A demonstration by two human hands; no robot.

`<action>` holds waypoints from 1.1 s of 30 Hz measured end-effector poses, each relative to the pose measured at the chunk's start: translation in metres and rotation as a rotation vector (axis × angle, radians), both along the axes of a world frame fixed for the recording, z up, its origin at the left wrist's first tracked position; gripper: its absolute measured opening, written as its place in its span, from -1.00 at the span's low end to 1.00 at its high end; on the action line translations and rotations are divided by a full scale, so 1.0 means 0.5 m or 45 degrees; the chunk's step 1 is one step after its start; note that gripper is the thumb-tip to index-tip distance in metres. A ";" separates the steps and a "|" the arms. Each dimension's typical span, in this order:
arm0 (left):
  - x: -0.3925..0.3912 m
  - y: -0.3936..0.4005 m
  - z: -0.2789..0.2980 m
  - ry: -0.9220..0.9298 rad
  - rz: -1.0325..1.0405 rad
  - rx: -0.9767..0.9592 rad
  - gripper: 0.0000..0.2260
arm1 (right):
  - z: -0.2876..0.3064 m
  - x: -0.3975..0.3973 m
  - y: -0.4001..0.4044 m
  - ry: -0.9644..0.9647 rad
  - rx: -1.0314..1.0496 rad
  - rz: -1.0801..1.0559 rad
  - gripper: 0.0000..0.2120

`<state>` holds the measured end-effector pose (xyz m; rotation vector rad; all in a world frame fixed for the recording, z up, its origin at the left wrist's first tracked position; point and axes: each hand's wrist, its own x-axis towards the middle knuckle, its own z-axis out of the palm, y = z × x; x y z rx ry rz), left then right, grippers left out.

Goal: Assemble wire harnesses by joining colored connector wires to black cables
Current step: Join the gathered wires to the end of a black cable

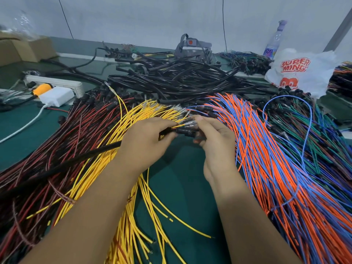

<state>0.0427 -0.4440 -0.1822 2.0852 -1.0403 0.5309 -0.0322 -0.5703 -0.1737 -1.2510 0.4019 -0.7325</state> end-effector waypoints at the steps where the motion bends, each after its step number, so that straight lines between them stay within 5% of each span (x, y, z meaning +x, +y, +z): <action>1: -0.002 -0.001 0.000 0.030 -0.002 -0.010 -0.78 | 0.001 -0.001 -0.001 0.003 0.032 0.026 -0.79; 5: 0.000 -0.003 0.001 0.135 0.035 -0.024 -0.75 | 0.007 -0.002 -0.002 0.042 0.091 0.131 -0.63; 10: 0.007 -0.008 0.001 0.019 0.158 0.087 -0.82 | 0.006 0.001 0.011 -0.012 -0.131 -0.076 -0.82; 15: 0.001 0.000 0.004 -0.020 0.262 0.128 -0.81 | 0.001 0.002 0.006 -0.039 -0.413 -0.171 -0.79; 33: 0.002 -0.002 0.005 -0.024 0.052 0.095 -0.79 | -0.007 0.008 0.007 0.012 -0.370 -0.132 -0.72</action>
